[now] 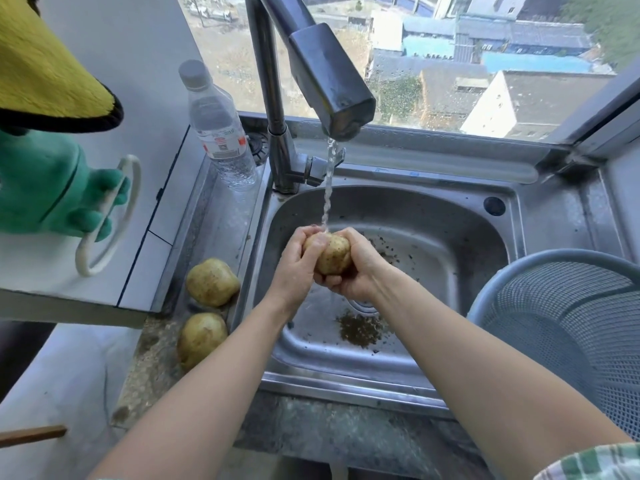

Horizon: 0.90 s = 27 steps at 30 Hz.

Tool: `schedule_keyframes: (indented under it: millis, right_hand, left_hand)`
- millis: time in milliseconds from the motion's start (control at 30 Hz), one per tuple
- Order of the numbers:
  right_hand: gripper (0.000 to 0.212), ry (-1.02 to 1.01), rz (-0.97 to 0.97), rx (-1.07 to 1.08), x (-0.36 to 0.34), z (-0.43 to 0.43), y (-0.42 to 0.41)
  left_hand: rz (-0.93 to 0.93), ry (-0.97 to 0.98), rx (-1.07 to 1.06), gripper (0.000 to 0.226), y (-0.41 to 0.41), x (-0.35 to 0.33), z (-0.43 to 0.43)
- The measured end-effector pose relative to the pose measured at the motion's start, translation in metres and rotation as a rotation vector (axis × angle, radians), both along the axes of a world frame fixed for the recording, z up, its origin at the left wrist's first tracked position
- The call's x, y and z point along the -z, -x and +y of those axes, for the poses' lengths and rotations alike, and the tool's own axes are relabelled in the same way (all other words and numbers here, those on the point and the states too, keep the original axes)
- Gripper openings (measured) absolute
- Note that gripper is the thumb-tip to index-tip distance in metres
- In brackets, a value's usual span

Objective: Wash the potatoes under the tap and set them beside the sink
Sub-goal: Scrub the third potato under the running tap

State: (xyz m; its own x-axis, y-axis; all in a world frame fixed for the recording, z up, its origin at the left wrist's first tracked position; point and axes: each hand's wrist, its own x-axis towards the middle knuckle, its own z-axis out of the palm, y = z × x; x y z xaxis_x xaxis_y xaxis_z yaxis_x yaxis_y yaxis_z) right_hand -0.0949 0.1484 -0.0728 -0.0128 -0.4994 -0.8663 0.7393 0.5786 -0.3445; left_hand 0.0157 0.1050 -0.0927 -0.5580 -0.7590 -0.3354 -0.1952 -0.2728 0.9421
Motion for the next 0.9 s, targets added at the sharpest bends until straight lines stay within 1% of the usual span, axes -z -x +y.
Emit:
schedule_keyframes:
  millis: [33, 100, 133, 200, 233, 300, 333, 367, 400, 467, 500, 533, 567, 633, 667, 733, 767, 833, 867, 900]
  right_hand:
    - [0.030, 0.003, 0.014, -0.017, 0.000, 0.001, -0.002]
    - [0.030, 0.014, 0.038, -0.045, 0.004, 0.001, -0.007]
    - [0.031, 0.016, 0.046, -0.044, 0.005, 0.001, -0.008]
    - [0.031, 0.021, 0.074, -0.014, 0.004, 0.001, -0.007]
    - [0.031, 0.034, 0.089, 0.016, 0.003, 0.000, -0.005]
    - [0.028, 0.062, 0.116, 0.077, 0.001, -0.001, -0.002]
    - [0.028, 0.075, 0.133, 0.075, 0.000, -0.001, -0.001]
    - [0.028, 0.087, 0.151, 0.047, -0.001, -0.001, -0.001]
    - [0.029, 0.095, 0.172, 0.007, -0.001, 0.000, -0.002]
    - [0.028, 0.104, 0.202, -0.048, 0.000, 0.002, -0.005]
    - [0.026, 0.109, 0.211, -0.046, 0.000, 0.002, -0.006]
    - [0.024, 0.116, 0.227, -0.023, 0.001, 0.002, -0.008]
    - [0.022, 0.128, 0.266, -0.004, 0.002, 0.002, -0.008]
    - [0.022, 0.164, 0.405, -0.020, 0.004, -0.001, -0.009]
    - [0.022, 0.177, 0.472, -0.036, 0.004, -0.001, -0.011]
    - [0.021, 0.181, 0.555, -0.044, 0.002, 0.000, -0.013]
    - [0.019, 0.192, 0.589, -0.047, 0.001, 0.001, -0.014]
    - [0.015, 0.214, 0.645, -0.067, 0.000, 0.004, -0.015]
    - [0.014, 0.220, 0.650, -0.065, 0.000, 0.005, -0.015]
    - [0.015, 0.215, 0.641, -0.049, 0.002, 0.006, -0.015]
  left_hand:
    - [-0.048, -0.009, -0.064, 0.016, 0.005, -0.002, -0.001]
    - [-0.131, -0.058, -0.168, 0.023, 0.011, -0.004, -0.008]
    - [-0.144, -0.081, -0.178, 0.024, 0.012, -0.004, -0.010]
    - [-0.107, -0.125, -0.132, 0.020, 0.009, -0.005, -0.006]
    - [-0.076, -0.145, -0.080, 0.026, 0.006, -0.005, -0.002]
    - [-0.047, -0.116, -0.005, 0.051, 0.002, 0.000, 0.008]
    - [-0.080, -0.067, -0.004, 0.051, 0.001, 0.002, 0.010]
    - [-0.131, -0.019, -0.060, 0.042, 0.002, 0.002, 0.010]
    - [-0.195, -0.012, -0.149, 0.037, 0.004, 0.001, 0.006]
    - [-0.269, -0.151, -0.282, 0.041, 0.007, 0.001, -0.006]
    - [-0.260, -0.220, -0.299, 0.042, 0.008, 0.000, -0.008]
    - [-0.235, -0.243, -0.274, 0.042, 0.007, -0.003, -0.007]
    - [-0.212, -0.222, -0.230, 0.043, 0.007, -0.005, -0.003]
    - [-0.200, -0.140, -0.147, 0.052, 0.007, -0.007, 0.009]
    - [-0.202, -0.120, -0.138, 0.055, 0.007, -0.008, 0.012]
    - [-0.250, -0.107, -0.189, 0.059, 0.010, -0.011, 0.010]
    - [-0.264, -0.145, -0.234, 0.058, 0.013, -0.010, 0.005]
    - [-0.276, -0.251, -0.338, 0.044, 0.015, -0.010, -0.007]
    - [-0.274, -0.282, -0.362, 0.037, 0.014, -0.012, -0.009]
    - [-0.258, -0.290, -0.349, 0.034, 0.013, -0.012, -0.009]
